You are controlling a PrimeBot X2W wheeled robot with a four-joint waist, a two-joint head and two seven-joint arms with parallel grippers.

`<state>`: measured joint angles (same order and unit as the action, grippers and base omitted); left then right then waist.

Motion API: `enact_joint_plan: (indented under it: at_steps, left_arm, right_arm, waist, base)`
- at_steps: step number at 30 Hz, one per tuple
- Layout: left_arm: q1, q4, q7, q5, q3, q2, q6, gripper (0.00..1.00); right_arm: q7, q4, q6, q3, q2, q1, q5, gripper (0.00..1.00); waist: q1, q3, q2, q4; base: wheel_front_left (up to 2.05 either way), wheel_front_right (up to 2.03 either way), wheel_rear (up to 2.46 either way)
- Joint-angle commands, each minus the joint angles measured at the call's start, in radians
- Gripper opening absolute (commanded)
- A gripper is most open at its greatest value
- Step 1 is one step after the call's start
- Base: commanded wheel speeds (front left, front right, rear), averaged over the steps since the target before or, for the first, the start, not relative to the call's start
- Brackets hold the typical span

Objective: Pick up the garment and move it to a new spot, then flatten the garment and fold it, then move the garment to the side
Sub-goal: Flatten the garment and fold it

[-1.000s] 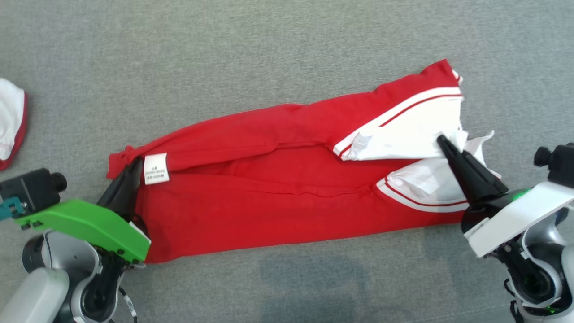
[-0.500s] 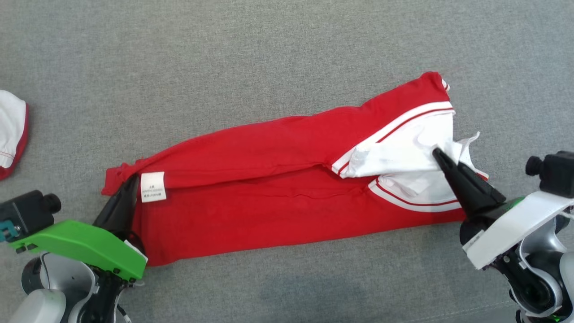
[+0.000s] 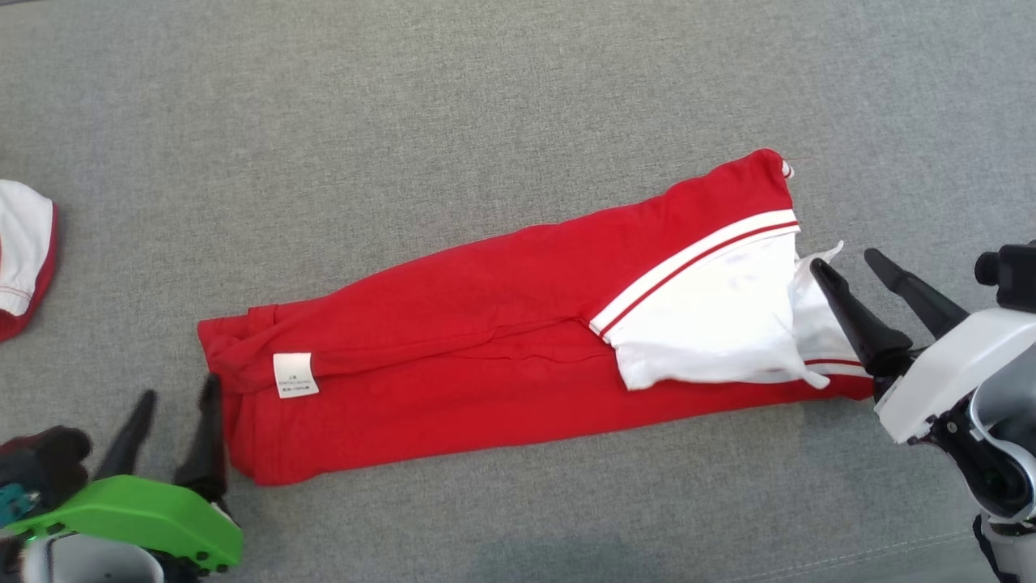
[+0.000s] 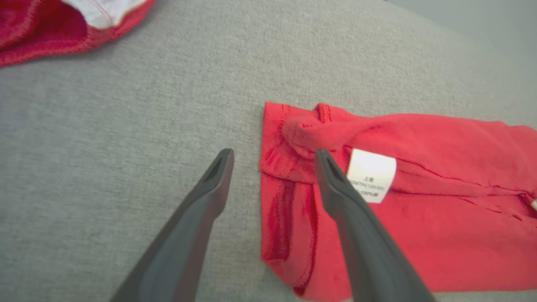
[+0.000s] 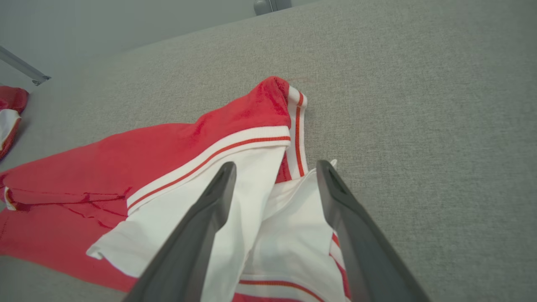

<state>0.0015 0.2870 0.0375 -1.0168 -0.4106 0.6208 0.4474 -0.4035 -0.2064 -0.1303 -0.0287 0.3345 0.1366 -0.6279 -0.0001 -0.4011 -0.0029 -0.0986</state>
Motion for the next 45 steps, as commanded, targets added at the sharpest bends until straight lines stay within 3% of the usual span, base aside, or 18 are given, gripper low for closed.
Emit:
enact_joint_plan:
  at_steps: [1,4,8,16,24,25,26,27,37,45]
  left_arm:
    - [0.027,0.007,-0.064,0.075,0.029,0.032,0.048,1.00]
    - [0.055,0.029,-0.171,0.123,0.081,0.009,0.104,1.00]
    - [0.068,0.043,-0.233,0.146,0.102,-0.013,0.124,1.00]
    - [0.051,0.047,-0.278,0.165,0.107,-0.070,0.092,1.00]
    - [0.017,0.034,-0.279,0.159,0.085,-0.092,0.063,1.00]
    - [0.015,0.031,-0.279,0.156,0.082,-0.095,0.060,1.00]
    - [0.013,0.025,-0.279,0.155,0.077,-0.098,0.056,1.00]
    - [0.011,0.020,-0.279,0.154,0.073,-0.101,0.054,1.00]
    - [0.045,-0.017,-0.286,0.139,0.068,-0.130,0.030,1.00]
    - [0.053,-0.026,-0.280,0.140,0.053,-0.124,0.011,1.00]
  right_arm:
    - [-0.030,0.027,-0.001,0.025,-0.011,0.036,0.024,1.00]
    - [-0.057,0.091,-0.001,0.026,-0.041,0.075,0.066,1.00]
    - [-0.067,0.162,0.000,0.014,-0.056,0.095,0.105,1.00]
    - [-0.016,0.370,0.000,0.011,-0.088,0.143,0.176,1.00]
    - [-0.062,0.515,-0.001,-0.076,-0.074,0.218,0.093,1.00]
    - [-0.070,0.527,-0.002,-0.089,-0.074,0.222,0.077,0.54]
    - [-0.073,0.538,-0.002,-0.095,-0.073,0.225,0.059,0.43]
    - [-0.081,0.546,-0.003,-0.105,-0.070,0.226,0.040,0.00]
    - [-0.066,0.557,0.000,-0.012,0.002,0.205,-0.081,0.00]
    - [-0.125,0.545,0.000,0.101,0.077,0.182,-0.123,0.00]
  waist:
    - [0.0001,0.005,0.0029,0.001]
    - [0.0001,0.009,0.0029,0.014]
    - [0.0001,0.015,0.0029,0.038]
    - [0.0001,0.009,0.0029,0.092]
    - [0.0001,0.012,0.0029,0.117]
    - [0.0001,0.016,0.0029,0.120]
    - [0.0001,0.020,0.0029,0.123]
    - [0.0001,0.025,0.0029,0.127]
    - [0.0001,0.087,0.0029,0.141]
    - [0.0001,0.118,0.0029,0.119]
  base:
    - [0.00,0.00,0.00]
    - [0.00,0.00,0.00]
    - [0.00,0.00,0.00]
    - [0.00,0.00,0.00]
    - [0.00,0.00,0.00]
    - [0.00,0.00,0.00]
    - [0.00,0.00,0.00]
    - [0.00,0.00,0.00]
    - [0.00,0.00,0.00]
    - [0.00,0.00,0.00]
